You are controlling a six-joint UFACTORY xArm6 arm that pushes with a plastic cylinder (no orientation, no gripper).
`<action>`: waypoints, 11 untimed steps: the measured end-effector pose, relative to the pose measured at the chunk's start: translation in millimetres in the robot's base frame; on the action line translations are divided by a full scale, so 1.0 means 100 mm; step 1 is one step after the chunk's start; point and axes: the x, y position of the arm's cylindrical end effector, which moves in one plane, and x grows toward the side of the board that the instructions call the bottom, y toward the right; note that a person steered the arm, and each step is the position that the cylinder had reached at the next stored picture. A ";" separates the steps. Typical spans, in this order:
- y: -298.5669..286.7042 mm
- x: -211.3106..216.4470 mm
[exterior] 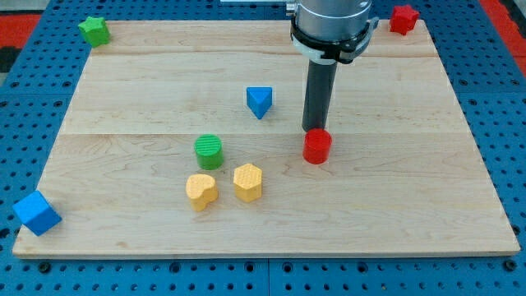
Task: Slide the red circle towards the right side of the board
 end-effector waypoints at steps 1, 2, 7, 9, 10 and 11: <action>-0.09 0.04; -0.09 0.11; -0.31 0.58; 0.20 0.72; 0.49 0.73; 0.79 0.74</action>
